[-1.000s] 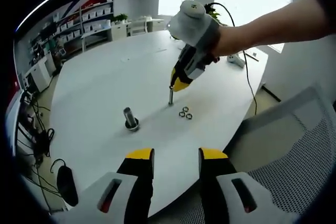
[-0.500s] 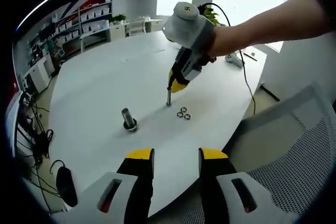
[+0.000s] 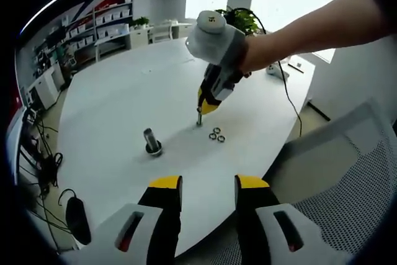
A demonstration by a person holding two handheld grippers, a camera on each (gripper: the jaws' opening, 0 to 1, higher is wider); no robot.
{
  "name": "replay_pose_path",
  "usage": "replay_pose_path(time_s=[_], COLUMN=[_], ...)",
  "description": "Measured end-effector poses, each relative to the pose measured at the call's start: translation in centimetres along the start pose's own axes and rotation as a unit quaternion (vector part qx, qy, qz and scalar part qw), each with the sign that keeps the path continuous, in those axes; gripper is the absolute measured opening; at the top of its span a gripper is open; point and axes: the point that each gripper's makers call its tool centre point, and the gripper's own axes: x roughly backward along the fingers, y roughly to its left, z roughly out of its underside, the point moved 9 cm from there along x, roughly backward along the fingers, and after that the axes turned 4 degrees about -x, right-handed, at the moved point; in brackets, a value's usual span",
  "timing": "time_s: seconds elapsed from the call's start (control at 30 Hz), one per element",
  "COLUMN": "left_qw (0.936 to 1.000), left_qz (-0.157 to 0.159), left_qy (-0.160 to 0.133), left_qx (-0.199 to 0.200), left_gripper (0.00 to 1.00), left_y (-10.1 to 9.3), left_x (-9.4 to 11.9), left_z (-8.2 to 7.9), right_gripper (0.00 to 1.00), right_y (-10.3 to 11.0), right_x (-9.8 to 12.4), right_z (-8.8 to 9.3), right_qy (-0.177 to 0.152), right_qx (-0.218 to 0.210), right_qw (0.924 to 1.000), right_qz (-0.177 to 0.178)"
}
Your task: Place the washer onto the threaded stud by aligning its center hole with the stud, sliding it down to the base, and recovering from edge contact or off-axis alignment until the washer reaches the visible bottom stop.
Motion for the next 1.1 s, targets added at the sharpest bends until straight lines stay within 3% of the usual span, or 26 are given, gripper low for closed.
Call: replay_pose_path(time_s=[0.47,1.1], left_qw=[1.0,1.0], left_qz=[0.001,0.0], left_qy=[0.0,0.0], left_qx=[0.002,0.0], left_gripper=[0.32,0.32], left_y=[0.0,-0.1], left_x=[0.0,0.1], left_z=[0.0,-0.1], right_gripper=[0.14,0.18], right_y=[-0.3,-0.5], right_x=[-2.9,-3.1], right_z=[0.6,1.5], right_qy=[0.034,0.037], right_qx=[-0.016,-0.028], right_qw=[0.9993,0.9989], right_qz=[-0.011,-0.004])
